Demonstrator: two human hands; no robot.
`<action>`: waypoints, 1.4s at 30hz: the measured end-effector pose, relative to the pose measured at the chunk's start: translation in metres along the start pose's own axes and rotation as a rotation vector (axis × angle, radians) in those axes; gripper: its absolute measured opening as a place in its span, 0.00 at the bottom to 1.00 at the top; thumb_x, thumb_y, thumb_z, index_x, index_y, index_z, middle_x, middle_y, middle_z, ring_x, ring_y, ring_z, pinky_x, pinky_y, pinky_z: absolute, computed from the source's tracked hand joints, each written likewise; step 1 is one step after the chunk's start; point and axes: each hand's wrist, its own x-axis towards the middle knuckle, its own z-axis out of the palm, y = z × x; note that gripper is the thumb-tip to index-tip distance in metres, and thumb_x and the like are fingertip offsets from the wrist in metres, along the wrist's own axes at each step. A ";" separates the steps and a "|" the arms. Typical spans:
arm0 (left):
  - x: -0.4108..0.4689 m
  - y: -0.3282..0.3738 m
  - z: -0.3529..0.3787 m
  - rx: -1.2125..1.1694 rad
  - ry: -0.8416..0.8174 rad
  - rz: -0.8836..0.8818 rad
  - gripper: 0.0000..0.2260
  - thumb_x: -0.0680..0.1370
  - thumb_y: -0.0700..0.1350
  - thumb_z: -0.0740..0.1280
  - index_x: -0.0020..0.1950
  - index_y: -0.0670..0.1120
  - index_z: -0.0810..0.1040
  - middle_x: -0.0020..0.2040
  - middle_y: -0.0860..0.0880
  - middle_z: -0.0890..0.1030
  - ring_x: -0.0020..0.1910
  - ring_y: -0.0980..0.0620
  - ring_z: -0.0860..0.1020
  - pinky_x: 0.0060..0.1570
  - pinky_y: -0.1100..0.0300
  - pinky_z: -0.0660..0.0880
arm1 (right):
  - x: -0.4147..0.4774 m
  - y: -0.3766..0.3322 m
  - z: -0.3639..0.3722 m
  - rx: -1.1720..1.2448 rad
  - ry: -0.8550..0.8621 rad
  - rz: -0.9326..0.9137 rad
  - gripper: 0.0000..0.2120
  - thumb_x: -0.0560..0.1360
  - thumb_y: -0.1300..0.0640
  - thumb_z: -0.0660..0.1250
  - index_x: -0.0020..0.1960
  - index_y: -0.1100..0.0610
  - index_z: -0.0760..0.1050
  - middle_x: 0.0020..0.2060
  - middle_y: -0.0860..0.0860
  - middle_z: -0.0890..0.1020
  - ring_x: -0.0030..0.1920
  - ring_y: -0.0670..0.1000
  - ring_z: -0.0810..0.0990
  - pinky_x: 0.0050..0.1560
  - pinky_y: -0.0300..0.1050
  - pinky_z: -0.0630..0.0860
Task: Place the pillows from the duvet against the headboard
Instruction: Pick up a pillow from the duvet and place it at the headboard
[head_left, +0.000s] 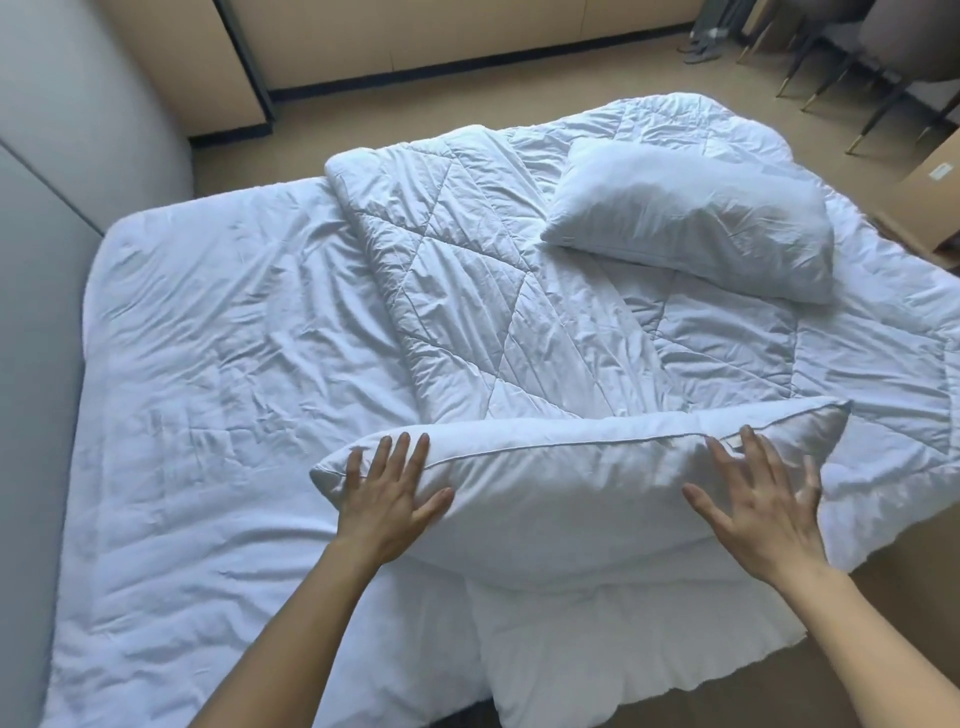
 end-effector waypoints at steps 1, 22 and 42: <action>-0.001 -0.001 0.003 0.006 0.016 -0.001 0.40 0.76 0.74 0.38 0.82 0.54 0.55 0.81 0.49 0.62 0.80 0.46 0.59 0.74 0.42 0.42 | 0.009 0.000 0.000 0.013 -0.005 -0.009 0.37 0.77 0.28 0.45 0.78 0.48 0.62 0.79 0.57 0.60 0.79 0.57 0.58 0.74 0.69 0.47; 0.021 0.012 0.034 -0.013 0.145 -0.081 0.36 0.77 0.68 0.51 0.81 0.50 0.60 0.77 0.47 0.70 0.74 0.43 0.70 0.74 0.38 0.50 | 0.068 0.018 0.042 0.017 -0.288 -0.237 0.50 0.69 0.21 0.28 0.82 0.46 0.53 0.82 0.51 0.56 0.81 0.53 0.51 0.77 0.61 0.34; -0.060 0.004 -0.004 0.050 0.532 -0.022 0.21 0.85 0.53 0.52 0.78 0.51 0.68 0.72 0.43 0.76 0.68 0.38 0.76 0.70 0.33 0.59 | -0.005 -0.008 -0.020 -0.035 0.519 -0.238 0.21 0.84 0.49 0.54 0.71 0.56 0.75 0.64 0.58 0.81 0.62 0.63 0.80 0.73 0.67 0.58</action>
